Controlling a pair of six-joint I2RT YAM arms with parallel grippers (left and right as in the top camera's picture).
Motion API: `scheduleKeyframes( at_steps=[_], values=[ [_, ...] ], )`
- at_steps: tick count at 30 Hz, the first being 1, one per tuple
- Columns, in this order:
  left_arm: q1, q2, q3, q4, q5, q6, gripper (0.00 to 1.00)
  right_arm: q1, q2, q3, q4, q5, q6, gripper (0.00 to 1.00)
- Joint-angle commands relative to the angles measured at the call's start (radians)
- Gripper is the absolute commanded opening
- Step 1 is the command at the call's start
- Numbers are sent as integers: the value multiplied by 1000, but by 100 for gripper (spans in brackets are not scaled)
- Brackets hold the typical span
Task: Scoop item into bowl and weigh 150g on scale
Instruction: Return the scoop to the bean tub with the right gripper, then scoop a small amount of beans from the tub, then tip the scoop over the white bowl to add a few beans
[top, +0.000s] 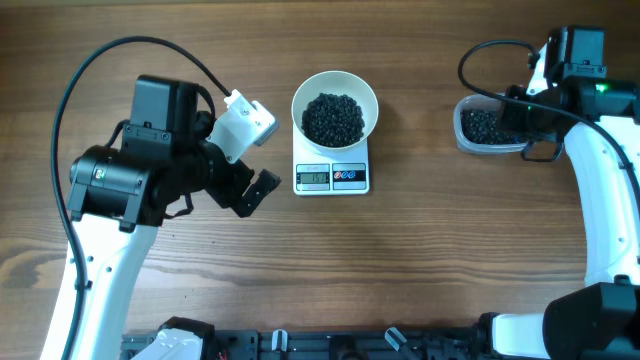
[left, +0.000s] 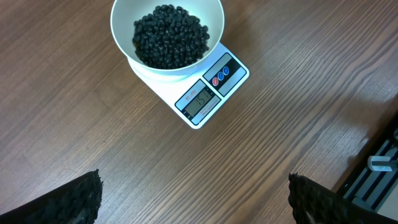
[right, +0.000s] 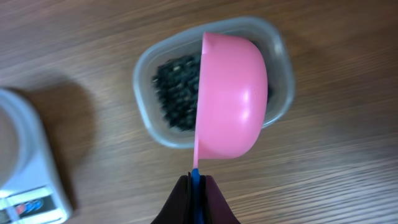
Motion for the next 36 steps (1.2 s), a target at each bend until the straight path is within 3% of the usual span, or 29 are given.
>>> scheduleKeyframes(
  at_steps=[1, 7, 10, 14, 19, 21, 23, 27, 36],
  values=[
    [6, 3, 14, 1, 2, 15, 100, 10, 17, 7, -10, 110, -49, 4],
    [6, 3, 14, 1, 2, 15, 100, 71, 83, 7, -21, 246, -102, 5],
    [6, 3, 14, 1, 1, 16, 100, 72, 83, 7, 26, 219, -93, 10],
    [6, 3, 14, 1, 2, 15, 100, 72, 83, 7, 42, 263, -87, 8],
    [6, 3, 14, 1, 2, 15, 100, 72, 82, 7, 58, -70, -131, 4],
    [6, 3, 14, 1, 2, 16, 100, 72, 82, 7, 89, -421, -241, 4],
    [6, 3, 14, 1, 1, 15, 100, 72, 82, 7, 88, -556, -256, 4],
    [6, 3, 14, 1, 1, 15, 100, 74, 82, 7, 208, -1029, -254, 4],
    [6, 3, 14, 1, 2, 16, 100, 103, 82, 7, 254, -993, -252, 4]
  ],
)
